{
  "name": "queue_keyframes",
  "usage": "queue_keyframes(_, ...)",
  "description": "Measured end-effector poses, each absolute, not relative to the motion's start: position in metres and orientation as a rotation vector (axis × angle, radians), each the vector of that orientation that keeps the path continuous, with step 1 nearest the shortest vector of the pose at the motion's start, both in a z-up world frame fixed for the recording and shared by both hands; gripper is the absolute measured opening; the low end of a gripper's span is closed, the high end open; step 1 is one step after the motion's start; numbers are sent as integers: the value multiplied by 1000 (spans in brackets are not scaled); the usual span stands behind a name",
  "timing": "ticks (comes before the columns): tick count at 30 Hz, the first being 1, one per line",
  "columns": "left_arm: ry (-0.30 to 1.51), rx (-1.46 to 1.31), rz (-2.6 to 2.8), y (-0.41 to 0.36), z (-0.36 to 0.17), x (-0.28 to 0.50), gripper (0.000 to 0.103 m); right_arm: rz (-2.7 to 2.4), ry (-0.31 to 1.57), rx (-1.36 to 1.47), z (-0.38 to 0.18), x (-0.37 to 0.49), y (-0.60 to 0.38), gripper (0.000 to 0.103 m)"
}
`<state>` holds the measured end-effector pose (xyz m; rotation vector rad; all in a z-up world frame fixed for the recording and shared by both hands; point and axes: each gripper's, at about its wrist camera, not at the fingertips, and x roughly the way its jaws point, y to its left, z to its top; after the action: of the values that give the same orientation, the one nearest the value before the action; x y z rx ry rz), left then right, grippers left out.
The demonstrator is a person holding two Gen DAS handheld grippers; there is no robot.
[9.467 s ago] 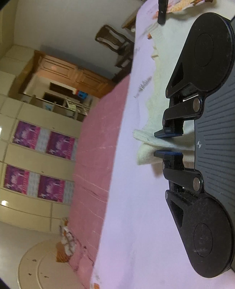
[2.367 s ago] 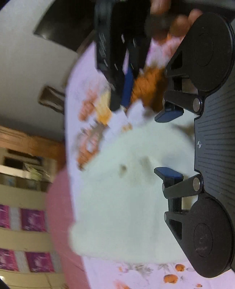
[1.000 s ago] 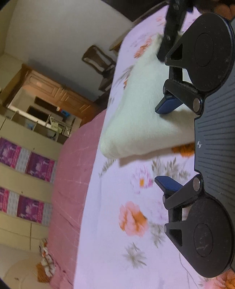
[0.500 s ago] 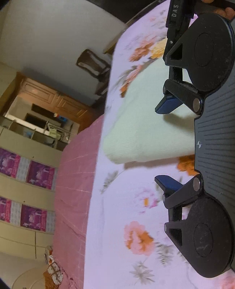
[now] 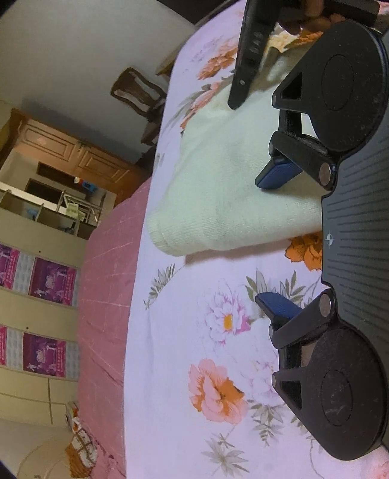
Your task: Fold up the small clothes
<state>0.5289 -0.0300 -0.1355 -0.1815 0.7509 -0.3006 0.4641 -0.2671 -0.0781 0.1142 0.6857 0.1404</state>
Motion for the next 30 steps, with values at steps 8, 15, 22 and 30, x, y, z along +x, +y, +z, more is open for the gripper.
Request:
queue_keyframes(8,760,-160,-334,-17,-132,492,75,181,679,402,-59,401,-303,36)
queue_keyframes(15,759,-74,-333,-24,-134,444,75,236,746,489,-77,327,-310,32)
queue_keyframes(22,764,-72,-298,-23,-130,427,75,256,789,406,-84,314,-288,9)
queue_keyframes(30,766,-55,-286,-23,-130,402,75,229,791,364,-78,300,-288,6)
